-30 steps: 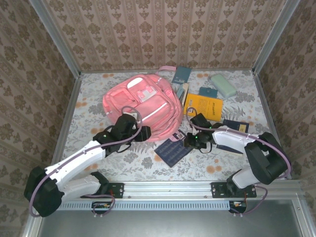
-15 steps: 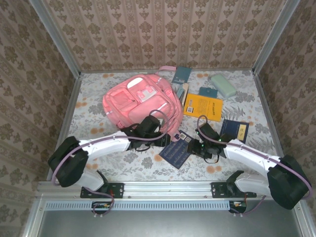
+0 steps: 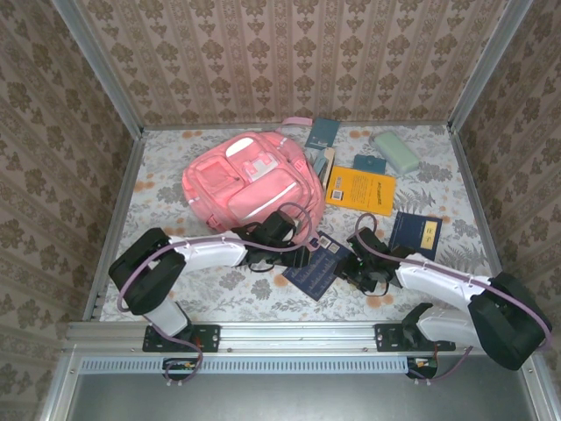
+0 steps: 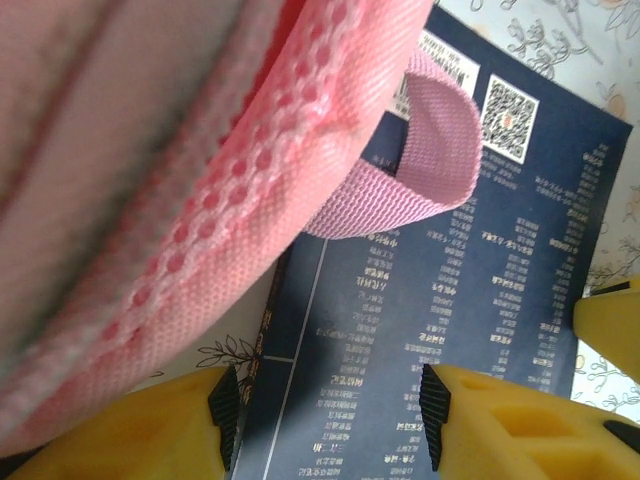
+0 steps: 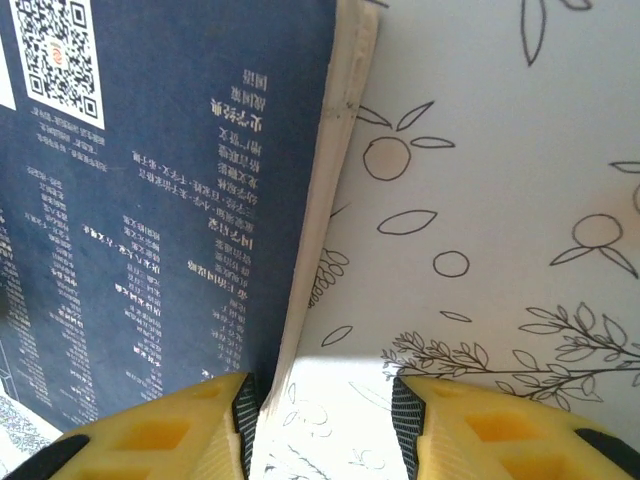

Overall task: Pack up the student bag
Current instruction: Pick up the book from the bottom-center of the table.

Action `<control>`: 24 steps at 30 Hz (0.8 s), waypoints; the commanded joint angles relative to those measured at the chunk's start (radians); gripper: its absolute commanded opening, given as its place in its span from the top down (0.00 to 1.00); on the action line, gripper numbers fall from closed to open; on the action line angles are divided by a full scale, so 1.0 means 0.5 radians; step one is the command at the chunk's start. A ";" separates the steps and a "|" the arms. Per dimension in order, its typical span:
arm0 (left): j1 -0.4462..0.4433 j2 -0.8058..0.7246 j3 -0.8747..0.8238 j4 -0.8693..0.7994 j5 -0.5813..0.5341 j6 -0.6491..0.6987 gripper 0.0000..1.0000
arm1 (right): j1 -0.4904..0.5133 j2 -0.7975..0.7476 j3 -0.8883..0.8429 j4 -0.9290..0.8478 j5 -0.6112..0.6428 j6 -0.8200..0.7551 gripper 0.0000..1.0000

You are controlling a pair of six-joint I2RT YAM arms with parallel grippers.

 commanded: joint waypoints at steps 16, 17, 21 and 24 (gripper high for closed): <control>-0.047 0.095 -0.003 0.404 0.421 -0.224 0.50 | 0.063 0.167 -0.037 0.482 -0.102 0.030 0.77; -0.040 0.090 -0.023 0.500 0.487 -0.254 0.50 | 0.063 0.141 -0.037 0.467 -0.092 0.022 0.76; -0.006 0.087 -0.049 0.717 0.674 -0.338 0.51 | 0.063 0.043 -0.045 0.433 -0.072 0.013 0.76; 0.019 0.130 -0.051 0.845 0.783 -0.403 0.52 | 0.063 0.008 -0.074 0.448 -0.067 0.022 0.76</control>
